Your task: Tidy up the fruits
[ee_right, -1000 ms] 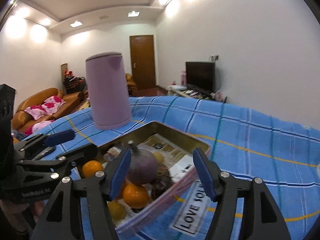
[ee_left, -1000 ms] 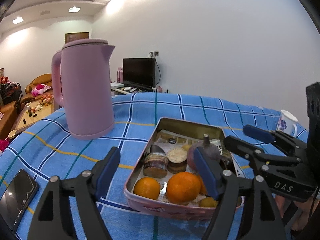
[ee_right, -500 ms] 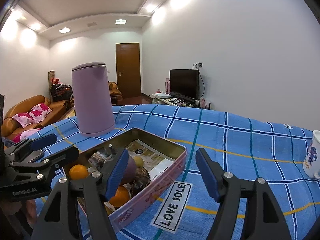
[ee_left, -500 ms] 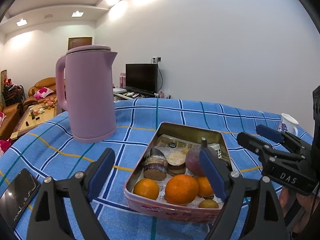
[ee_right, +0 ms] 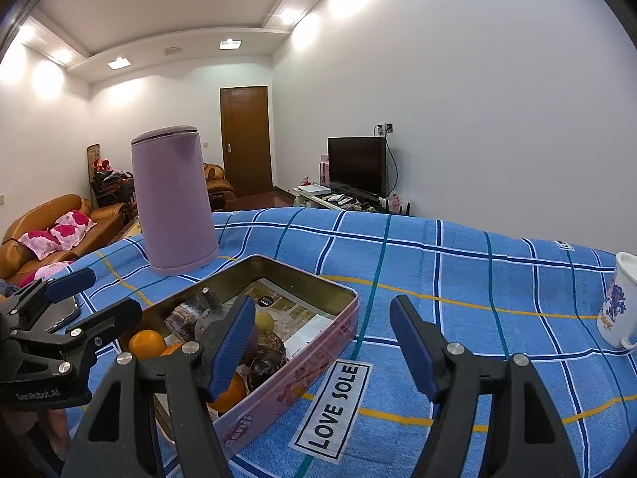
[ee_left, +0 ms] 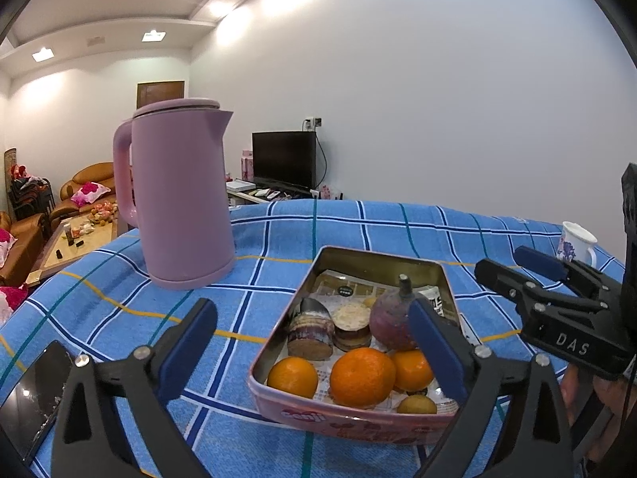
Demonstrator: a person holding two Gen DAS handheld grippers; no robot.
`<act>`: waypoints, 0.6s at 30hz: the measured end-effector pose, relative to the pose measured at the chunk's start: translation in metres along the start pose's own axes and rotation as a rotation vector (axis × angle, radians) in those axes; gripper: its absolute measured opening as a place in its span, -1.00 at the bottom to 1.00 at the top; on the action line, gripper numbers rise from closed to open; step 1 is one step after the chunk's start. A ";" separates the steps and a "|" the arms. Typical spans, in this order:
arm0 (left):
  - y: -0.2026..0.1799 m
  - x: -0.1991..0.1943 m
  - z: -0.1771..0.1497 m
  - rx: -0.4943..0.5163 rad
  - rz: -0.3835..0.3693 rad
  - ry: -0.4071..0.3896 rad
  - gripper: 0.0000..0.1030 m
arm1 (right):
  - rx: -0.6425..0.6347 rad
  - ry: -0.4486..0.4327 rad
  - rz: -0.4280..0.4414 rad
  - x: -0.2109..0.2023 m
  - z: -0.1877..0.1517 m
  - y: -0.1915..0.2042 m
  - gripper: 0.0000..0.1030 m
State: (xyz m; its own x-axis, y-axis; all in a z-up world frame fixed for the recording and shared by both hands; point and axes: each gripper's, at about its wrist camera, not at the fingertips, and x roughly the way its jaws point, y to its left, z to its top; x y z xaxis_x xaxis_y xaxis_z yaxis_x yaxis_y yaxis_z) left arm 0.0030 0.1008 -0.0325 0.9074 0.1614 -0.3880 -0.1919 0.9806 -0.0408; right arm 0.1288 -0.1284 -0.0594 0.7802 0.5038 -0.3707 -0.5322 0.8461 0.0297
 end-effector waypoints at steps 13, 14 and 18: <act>0.000 -0.001 0.000 0.002 0.000 -0.004 1.00 | 0.048 -0.021 -0.031 -0.004 0.002 -0.012 0.40; 0.000 -0.001 0.000 0.005 0.001 -0.003 1.00 | 0.050 -0.021 -0.031 -0.005 0.002 -0.012 0.40; -0.001 -0.001 0.001 0.007 0.003 -0.001 1.00 | 0.054 -0.023 -0.032 -0.005 0.002 -0.013 0.40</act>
State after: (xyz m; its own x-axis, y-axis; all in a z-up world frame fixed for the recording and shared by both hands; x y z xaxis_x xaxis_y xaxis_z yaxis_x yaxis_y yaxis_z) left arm 0.0026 0.0999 -0.0316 0.9072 0.1640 -0.3875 -0.1915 0.9809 -0.0331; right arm 0.1320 -0.1413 -0.0560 0.8042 0.4795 -0.3513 -0.4887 0.8698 0.0685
